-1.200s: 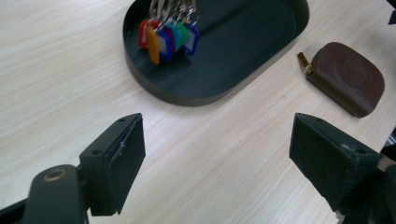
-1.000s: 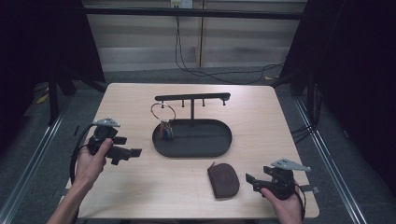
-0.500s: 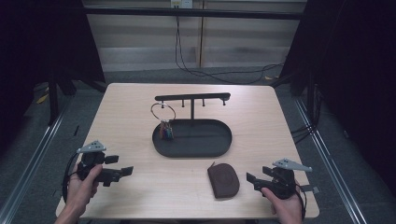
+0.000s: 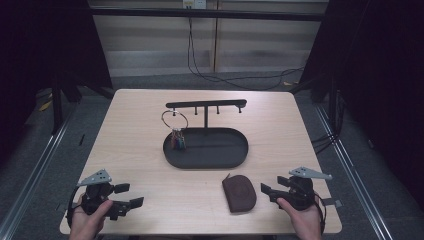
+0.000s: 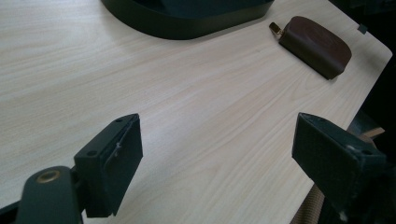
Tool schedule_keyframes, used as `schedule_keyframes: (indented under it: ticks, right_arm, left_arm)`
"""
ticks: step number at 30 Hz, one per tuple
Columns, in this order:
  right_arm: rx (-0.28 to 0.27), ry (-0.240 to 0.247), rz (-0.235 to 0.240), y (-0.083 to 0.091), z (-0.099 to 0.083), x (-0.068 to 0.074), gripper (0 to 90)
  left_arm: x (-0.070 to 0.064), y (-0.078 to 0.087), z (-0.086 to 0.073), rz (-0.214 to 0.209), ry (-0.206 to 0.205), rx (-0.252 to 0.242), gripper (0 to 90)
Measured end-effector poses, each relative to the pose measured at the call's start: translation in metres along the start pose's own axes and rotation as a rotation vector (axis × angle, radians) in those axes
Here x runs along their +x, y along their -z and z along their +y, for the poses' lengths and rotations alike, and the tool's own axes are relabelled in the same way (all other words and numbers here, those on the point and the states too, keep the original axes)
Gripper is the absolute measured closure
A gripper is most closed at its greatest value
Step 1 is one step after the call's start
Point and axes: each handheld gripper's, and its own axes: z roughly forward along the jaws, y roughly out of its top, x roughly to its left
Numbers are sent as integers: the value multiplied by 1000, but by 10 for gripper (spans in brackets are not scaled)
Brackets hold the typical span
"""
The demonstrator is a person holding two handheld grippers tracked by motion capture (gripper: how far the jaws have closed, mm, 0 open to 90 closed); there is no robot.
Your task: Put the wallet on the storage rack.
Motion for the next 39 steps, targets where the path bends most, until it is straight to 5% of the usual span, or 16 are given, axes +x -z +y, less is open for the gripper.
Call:
schedule_keyframes:
  ticks: [13, 20, 24, 39]
  right_arm:
    - [35, 13, 34, -5, 29, 15, 295]
    - [102, -1, 52, -20, 34, 20, 347]
    - [265, 8, 22, -30, 37, 26, 352]
    - [605, 14, 62, -67, 54, 39, 265]
  left_arm:
    - [-3, -7, -7, -26, -38, 40, 166]
    - [-4, -4, -8, -19, -39, 40, 165]
    - [-7, -5, -9, -23, -46, 50, 167]
    - [-6, -3, -10, -33, -52, 49, 167]
